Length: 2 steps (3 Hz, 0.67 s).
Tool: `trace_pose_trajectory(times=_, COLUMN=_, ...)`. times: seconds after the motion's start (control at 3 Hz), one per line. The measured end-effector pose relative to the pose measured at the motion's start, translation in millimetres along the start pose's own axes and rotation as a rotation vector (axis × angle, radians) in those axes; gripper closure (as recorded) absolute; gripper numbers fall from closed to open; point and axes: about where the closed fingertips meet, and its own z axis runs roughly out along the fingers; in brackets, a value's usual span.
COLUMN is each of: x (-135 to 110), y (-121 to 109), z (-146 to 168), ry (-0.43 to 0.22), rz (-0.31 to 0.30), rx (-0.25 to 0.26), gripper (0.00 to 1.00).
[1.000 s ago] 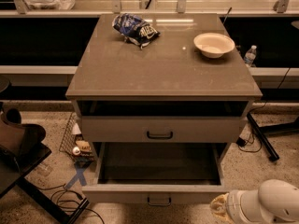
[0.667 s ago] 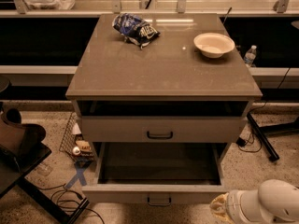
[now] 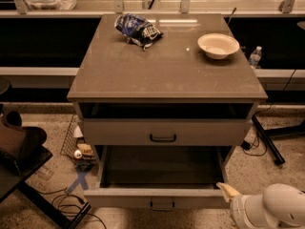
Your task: Open middle drawer
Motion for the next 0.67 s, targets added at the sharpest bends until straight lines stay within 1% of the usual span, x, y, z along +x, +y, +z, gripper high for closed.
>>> trace_pose_trajectory(times=0.33, x=-1.9, y=-4.3, z=5.6, ry=-0.004, rz=-0.005, rx=-0.012, gripper=0.0)
trace_pose_trajectory(times=0.67, x=7.8, y=-1.5, z=22.9, ry=0.066, rz=-0.021, rx=-0.044, gripper=0.0)
